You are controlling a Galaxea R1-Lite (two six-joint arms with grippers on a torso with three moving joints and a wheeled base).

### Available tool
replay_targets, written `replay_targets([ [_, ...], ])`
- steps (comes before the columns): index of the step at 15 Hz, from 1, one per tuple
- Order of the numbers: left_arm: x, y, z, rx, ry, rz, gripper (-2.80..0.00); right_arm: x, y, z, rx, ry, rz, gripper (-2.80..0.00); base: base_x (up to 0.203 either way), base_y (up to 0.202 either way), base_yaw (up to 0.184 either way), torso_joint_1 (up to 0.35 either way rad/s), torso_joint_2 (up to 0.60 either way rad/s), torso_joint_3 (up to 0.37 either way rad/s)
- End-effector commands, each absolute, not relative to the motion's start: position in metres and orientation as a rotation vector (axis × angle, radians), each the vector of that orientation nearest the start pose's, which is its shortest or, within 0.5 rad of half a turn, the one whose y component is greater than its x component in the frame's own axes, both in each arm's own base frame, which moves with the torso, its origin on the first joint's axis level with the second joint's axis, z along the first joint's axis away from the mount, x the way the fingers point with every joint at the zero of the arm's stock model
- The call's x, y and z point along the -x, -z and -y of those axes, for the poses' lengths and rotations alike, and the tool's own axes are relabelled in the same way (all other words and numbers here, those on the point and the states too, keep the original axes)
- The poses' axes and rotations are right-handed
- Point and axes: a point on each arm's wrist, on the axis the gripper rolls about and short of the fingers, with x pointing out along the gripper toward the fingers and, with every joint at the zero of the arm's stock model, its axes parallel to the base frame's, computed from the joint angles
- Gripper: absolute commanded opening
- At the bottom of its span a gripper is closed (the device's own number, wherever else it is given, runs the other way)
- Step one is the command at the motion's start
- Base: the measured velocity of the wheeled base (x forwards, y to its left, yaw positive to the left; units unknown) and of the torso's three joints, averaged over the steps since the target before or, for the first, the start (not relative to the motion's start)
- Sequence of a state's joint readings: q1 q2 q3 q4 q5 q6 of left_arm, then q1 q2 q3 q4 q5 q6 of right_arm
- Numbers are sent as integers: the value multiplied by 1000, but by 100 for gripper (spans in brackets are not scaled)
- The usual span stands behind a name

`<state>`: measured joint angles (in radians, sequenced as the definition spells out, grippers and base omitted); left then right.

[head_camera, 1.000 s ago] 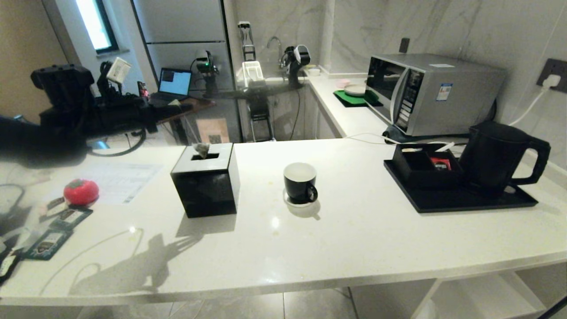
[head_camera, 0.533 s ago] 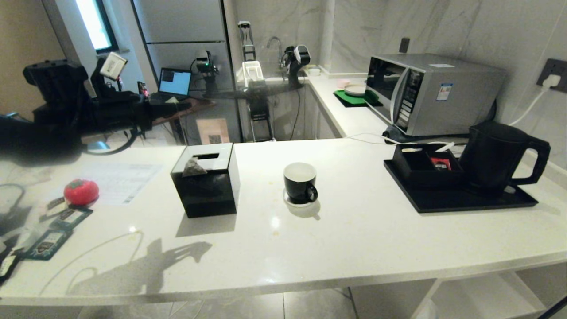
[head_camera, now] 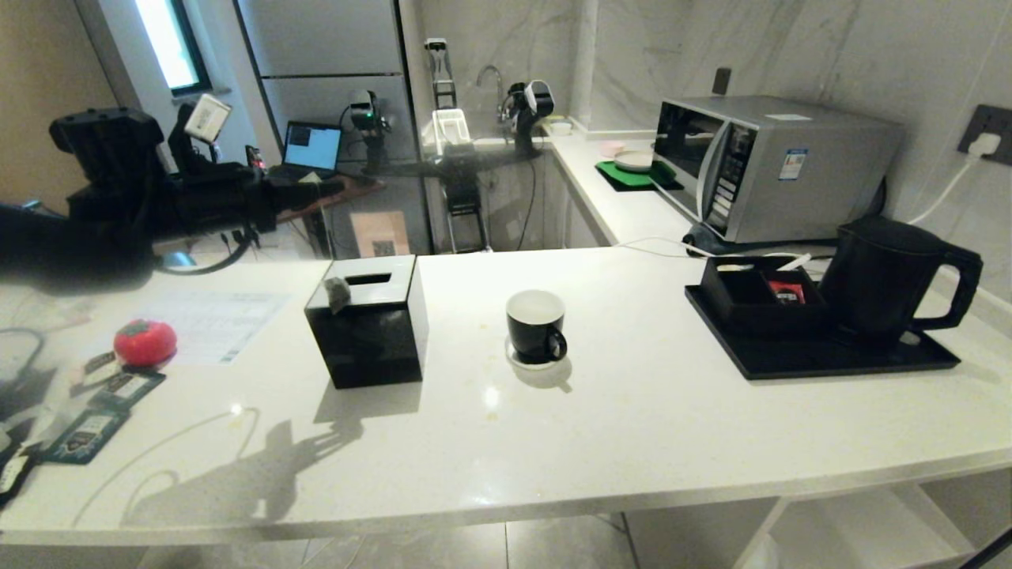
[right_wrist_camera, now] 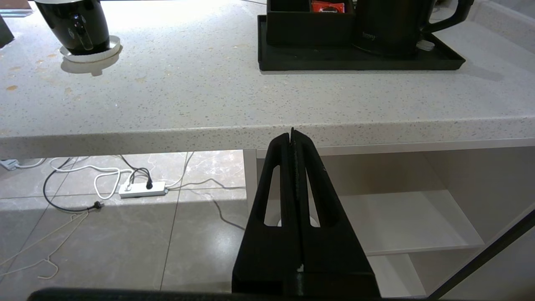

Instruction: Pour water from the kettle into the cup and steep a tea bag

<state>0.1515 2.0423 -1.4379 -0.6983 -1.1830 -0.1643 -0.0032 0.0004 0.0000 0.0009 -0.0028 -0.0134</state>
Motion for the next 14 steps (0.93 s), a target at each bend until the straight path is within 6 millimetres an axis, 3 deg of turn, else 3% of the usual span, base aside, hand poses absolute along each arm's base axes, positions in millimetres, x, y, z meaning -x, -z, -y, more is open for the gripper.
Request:
replay_targets([
  [1, -418, -232, -42, 87, 1040, -9, -280, 23, -75, 0, 14, 6, -2, -280, 0, 0, 0, 0, 0, 0],
  [14, -451, -229, -42, 38, 936, 87, -280, 23, -76, 0, 14, 6, -2, -280, 0, 0, 0, 0, 0, 0],
])
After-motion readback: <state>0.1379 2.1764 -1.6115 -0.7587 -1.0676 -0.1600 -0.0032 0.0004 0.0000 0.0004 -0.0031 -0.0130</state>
